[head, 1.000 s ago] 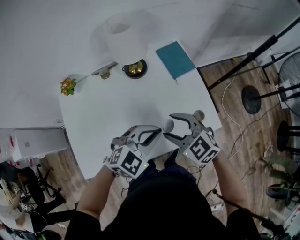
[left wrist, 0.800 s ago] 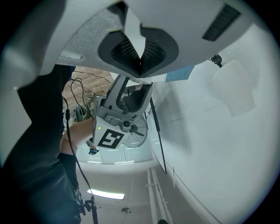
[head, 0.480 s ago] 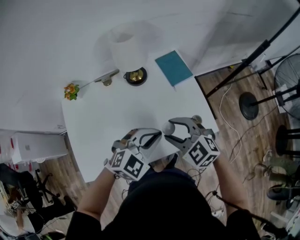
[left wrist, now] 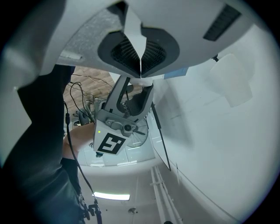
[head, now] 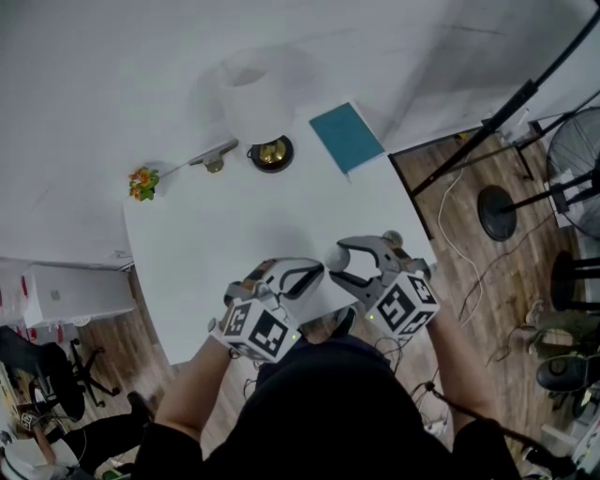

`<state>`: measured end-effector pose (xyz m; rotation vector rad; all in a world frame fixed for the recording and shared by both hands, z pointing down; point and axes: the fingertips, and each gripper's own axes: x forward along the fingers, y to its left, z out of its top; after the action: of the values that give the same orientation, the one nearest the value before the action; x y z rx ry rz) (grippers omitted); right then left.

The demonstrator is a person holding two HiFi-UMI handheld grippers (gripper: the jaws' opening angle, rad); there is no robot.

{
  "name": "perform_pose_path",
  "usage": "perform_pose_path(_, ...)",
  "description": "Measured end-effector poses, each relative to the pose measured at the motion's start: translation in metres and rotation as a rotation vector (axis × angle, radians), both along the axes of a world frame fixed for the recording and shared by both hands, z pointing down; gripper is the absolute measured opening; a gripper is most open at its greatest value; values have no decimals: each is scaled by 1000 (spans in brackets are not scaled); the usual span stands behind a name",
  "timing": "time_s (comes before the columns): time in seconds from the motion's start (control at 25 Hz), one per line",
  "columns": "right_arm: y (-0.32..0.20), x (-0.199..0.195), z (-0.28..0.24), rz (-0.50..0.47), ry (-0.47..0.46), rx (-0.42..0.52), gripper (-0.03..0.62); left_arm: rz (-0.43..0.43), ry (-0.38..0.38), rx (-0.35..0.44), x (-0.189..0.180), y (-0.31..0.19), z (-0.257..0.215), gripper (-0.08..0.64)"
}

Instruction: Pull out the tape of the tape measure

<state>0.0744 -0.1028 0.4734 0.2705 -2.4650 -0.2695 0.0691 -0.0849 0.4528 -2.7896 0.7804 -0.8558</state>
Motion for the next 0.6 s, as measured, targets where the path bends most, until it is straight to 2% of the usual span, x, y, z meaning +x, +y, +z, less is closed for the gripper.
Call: perform_pose_path(0.6,8,-2,1,-9,4,5,232,-6,-11,-7,1,5,3,8)
